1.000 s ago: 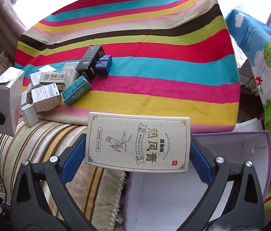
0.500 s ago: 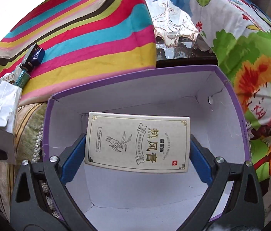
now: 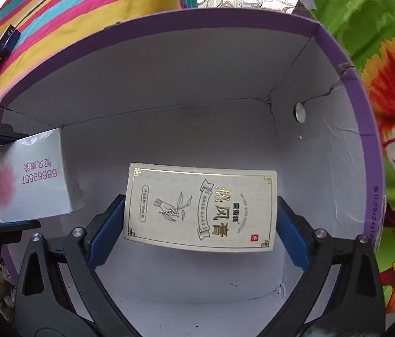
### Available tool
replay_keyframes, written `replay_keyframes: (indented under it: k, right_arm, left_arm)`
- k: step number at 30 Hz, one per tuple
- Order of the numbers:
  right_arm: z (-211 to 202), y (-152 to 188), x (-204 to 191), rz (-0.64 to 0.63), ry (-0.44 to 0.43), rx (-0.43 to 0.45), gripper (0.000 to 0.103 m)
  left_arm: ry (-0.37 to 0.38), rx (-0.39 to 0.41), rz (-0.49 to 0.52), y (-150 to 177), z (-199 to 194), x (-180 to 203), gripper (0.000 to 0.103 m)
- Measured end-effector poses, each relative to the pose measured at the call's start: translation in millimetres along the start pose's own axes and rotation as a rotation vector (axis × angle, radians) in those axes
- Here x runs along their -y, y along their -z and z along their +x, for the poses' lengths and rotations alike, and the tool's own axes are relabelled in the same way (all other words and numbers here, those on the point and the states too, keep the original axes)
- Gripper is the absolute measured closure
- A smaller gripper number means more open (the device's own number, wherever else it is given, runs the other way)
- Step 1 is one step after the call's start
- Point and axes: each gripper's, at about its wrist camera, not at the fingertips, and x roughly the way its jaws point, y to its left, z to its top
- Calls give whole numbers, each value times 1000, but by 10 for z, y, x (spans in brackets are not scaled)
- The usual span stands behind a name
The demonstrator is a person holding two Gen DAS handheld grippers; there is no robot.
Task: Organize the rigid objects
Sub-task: 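Carry both held boxes over the purple-rimmed box with both tools, then open the left tool to drop the pink-print box while the right tool releases the cream box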
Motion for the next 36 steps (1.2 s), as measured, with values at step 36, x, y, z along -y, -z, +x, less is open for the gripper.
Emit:
replay_keyframes:
  k: [36]
  right_arm:
    - [-271,473,-392,-825,172,-117,6]
  left_arm:
    - [62,579,-472,2085,-1441,-279,25]
